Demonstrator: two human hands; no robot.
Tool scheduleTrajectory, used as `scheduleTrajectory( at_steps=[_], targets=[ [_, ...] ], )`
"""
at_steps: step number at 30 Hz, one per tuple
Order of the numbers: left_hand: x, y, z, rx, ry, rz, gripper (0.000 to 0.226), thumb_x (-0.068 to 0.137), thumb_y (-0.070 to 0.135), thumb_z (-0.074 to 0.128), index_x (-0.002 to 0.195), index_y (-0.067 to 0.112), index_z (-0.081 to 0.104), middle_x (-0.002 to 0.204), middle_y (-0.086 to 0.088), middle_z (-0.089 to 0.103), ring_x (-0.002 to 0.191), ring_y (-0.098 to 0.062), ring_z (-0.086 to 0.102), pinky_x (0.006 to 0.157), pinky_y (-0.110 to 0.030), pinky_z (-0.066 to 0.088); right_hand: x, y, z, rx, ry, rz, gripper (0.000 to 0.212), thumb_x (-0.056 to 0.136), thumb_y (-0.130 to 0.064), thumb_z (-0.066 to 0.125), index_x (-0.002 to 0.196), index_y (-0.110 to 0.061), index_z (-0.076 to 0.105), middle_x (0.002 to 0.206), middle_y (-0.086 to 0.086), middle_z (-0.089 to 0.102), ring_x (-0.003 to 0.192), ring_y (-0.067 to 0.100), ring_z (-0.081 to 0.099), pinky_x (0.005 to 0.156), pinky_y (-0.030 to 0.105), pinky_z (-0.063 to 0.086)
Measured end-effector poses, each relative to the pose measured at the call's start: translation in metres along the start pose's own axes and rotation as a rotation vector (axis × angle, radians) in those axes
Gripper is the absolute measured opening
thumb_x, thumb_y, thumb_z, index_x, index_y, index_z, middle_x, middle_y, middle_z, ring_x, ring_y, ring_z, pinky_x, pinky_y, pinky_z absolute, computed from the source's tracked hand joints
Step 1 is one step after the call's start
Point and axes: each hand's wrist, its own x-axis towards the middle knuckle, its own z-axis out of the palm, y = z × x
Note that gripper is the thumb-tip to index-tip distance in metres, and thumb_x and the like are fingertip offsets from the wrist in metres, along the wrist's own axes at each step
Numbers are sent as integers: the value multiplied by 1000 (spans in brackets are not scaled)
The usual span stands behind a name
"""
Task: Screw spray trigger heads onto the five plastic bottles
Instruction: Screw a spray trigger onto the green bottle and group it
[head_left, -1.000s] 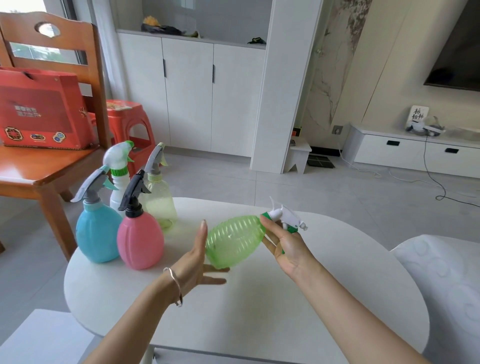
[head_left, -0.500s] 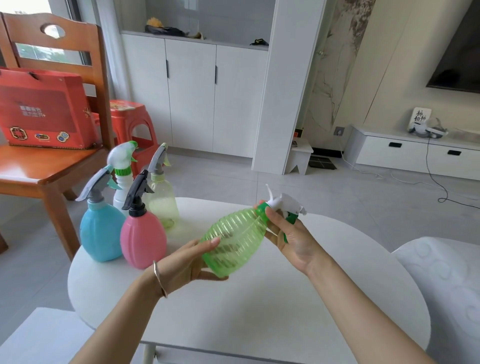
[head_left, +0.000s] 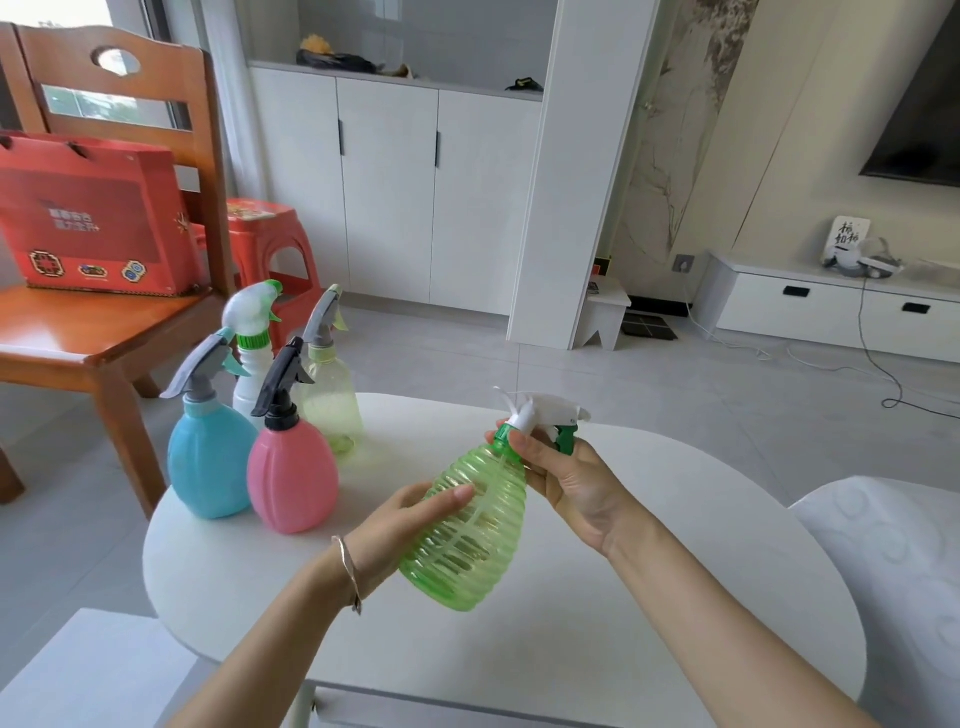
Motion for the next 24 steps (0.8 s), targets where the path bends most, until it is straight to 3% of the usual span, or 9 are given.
scheduleTrajectory(
  at_steps=[3,7,10,13,15,18,21,22,24],
  targets=[
    [-4,4,2,83,33,56,51,58,51,71,97,19,71,93,-1,75,87,-17,71,72,-24,55,-1,-3,2,9,-11,3,26,66,-20,74,91,-12,73,99,8,74,97,17,69,79,21,54],
    [-9,12,3,118,50,129,58,58,50,72,107,20,67,103,-3,74,94,-16,70,75,-23,55,-6,-16,6,-37,-78,-16,38,58,-34,82,91,-17,75,102,3,74,100,15,68,79,21,53],
    [-14,19,4,126,129,220,57,55,54,71,107,31,65,103,5,74,94,-11,70,72,-18,54,-7,-22,17,-145,-60,-96,54,64,-45,79,113,-25,65,120,0,67,113,15,62,93,27,50],
    [-19,27,-1,88,302,337,54,58,63,68,106,41,59,103,11,73,95,-4,68,78,-20,53,-8,-16,38,-172,105,-131,76,65,-48,71,133,-29,42,144,0,45,126,13,50,108,38,39],
    [-23,34,-8,86,384,443,44,71,66,62,107,41,54,101,16,70,93,1,67,75,-15,52,-13,-11,55,-215,101,-168,73,66,-47,76,129,-29,45,139,-3,47,118,4,54,102,29,44],
    [-31,41,-17,105,439,546,37,84,50,35,115,35,49,107,10,65,98,1,63,79,-13,50,-17,-5,83,-287,0,-237,62,65,-47,74,121,-30,52,125,-8,57,112,3,58,84,19,49],
    [-42,43,-27,145,492,580,53,87,46,24,134,26,40,132,2,54,125,-4,49,105,-22,39,-15,2,105,-367,-22,-308,60,65,-48,75,119,-33,52,121,-13,60,115,3,56,95,30,48],
    [-46,44,-30,158,492,596,53,88,44,24,136,26,38,135,3,51,127,-2,46,107,-22,37,-14,5,111,-388,-22,-323,61,66,-46,77,119,-33,51,121,-15,60,115,2,56,96,29,47],
    [-57,47,-38,182,466,630,42,90,38,28,129,31,41,126,9,56,118,3,52,97,-13,42,-11,12,122,-420,-24,-354,63,65,-45,79,119,-34,49,122,-17,59,113,0,56,95,24,45]
  ],
)
